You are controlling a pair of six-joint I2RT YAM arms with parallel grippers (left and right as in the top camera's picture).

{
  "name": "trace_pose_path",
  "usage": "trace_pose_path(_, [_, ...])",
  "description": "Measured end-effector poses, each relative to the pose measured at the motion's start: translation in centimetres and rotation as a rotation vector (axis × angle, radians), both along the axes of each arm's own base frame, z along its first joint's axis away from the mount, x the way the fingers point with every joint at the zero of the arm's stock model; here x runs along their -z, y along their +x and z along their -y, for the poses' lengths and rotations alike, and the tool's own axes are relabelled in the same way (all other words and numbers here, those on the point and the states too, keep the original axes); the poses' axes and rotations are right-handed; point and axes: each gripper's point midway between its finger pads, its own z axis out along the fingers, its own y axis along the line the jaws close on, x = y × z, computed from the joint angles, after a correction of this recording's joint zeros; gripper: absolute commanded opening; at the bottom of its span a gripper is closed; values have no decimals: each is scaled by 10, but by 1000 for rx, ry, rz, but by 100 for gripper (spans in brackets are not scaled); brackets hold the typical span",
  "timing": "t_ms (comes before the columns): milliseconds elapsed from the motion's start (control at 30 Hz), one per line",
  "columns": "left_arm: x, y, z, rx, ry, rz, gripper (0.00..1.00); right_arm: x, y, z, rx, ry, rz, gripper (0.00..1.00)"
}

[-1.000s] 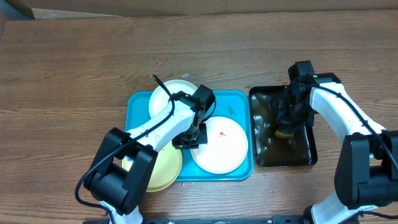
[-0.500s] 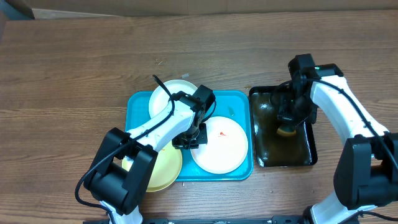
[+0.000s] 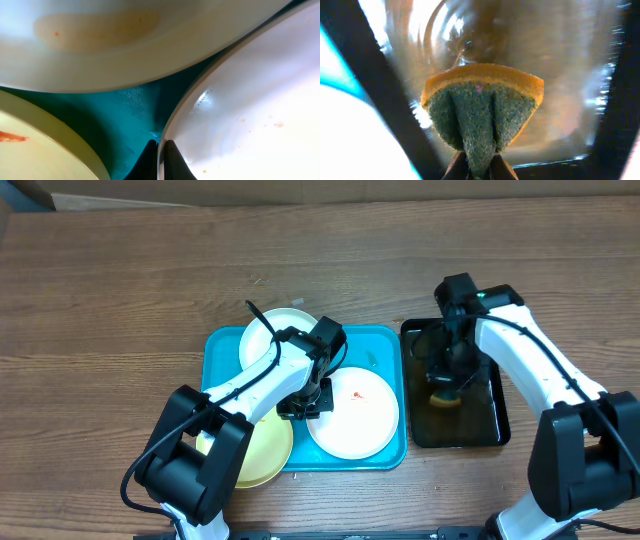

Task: Clean dirty plates on tray and stack at the side
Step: 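Scrub the held white plate with the sponge in the right gripper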

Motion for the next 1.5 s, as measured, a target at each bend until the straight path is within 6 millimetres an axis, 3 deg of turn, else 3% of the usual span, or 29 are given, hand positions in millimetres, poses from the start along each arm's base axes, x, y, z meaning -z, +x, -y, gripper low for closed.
trace_pose_path(267, [0, 0, 0, -16, -19, -11, 4, -4, -4, -36, -34, 193, -24, 4])
trace_pose_path(600, [0, 1, 1, -24, -34, -15, 4, -5, -13, -83, -175, 251, -2, 4])
trace_pose_path(767, [0, 1, 2, -25, -39, -18, 4, -4, -7, -105, -224, 246, 62, 4])
trace_pose_path(1167, [-1, 0, 7, -29, -70, -28, 4, 11, -13, -131, -310, 160, 148, 4])
trace_pose_path(1500, [-1, 0, 7, -29, -71, -27, 4, 24, -8, -123, -281, 98, 190, 4])
